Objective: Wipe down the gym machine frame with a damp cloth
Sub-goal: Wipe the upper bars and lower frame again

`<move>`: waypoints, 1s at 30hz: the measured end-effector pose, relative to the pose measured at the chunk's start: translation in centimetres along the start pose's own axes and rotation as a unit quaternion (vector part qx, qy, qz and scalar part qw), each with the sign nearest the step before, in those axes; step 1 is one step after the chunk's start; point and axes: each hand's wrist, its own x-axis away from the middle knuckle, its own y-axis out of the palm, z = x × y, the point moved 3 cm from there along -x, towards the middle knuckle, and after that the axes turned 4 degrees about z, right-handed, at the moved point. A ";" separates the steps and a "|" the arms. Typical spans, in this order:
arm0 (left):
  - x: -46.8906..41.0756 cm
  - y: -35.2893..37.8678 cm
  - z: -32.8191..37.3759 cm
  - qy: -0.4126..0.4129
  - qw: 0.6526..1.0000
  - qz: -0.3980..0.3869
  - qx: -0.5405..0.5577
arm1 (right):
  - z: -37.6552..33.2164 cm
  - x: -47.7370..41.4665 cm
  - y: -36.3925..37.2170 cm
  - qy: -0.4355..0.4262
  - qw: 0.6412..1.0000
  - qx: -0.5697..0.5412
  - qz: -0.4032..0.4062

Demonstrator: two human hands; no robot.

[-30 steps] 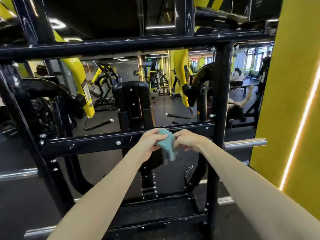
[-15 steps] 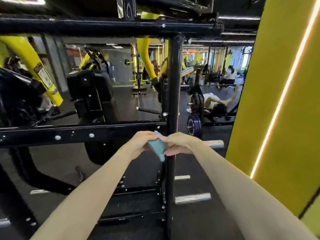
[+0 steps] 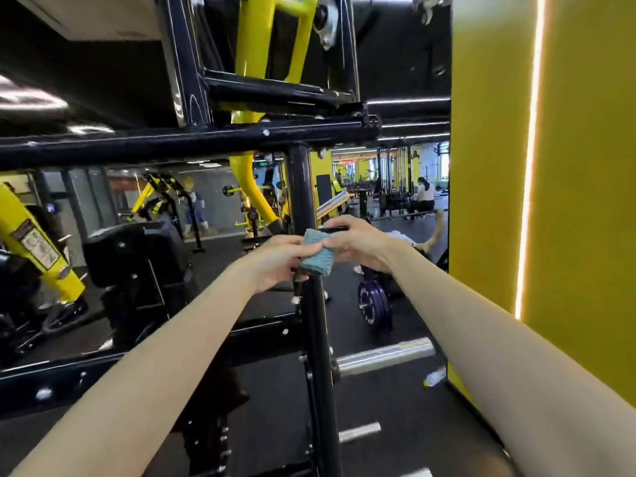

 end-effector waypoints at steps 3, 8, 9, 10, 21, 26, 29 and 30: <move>-1.5 -1.3 6.0 0.061 0.997 0.023 -0.044 | -6.1 -1.8 -1.4 -0.068 0.996 0.052 0.022; -3.3 -3.7 15.3 0.202 0.974 0.093 -0.032 | -14.4 -4.3 -3.3 -0.185 0.982 0.015 0.045; -3.8 -4.0 16.8 0.226 0.966 0.122 -0.020 | -15.7 -5.0 -3.7 -0.198 0.979 0.012 0.045; -4.3 -4.3 18.2 0.247 0.957 0.149 -0.014 | -16.8 -5.6 -4.3 -0.210 0.976 0.014 0.049; -13.8 -6.4 26.3 0.274 0.740 0.452 -0.415 | -19.9 -18.1 -17.2 -0.235 0.947 0.099 0.193; -20.1 -5.5 28.7 0.195 0.649 0.458 -0.576 | -17.7 -25.8 -21.8 -0.224 0.941 0.154 0.204; -23.1 -5.0 29.5 0.147 0.636 0.462 -0.600 | -16.6 -29.3 -22.2 -0.215 0.958 0.133 0.132; -24.3 -4.5 30.0 0.154 0.634 0.459 -0.602 | -16.4 -30.1 -22.2 -0.217 0.961 0.125 0.120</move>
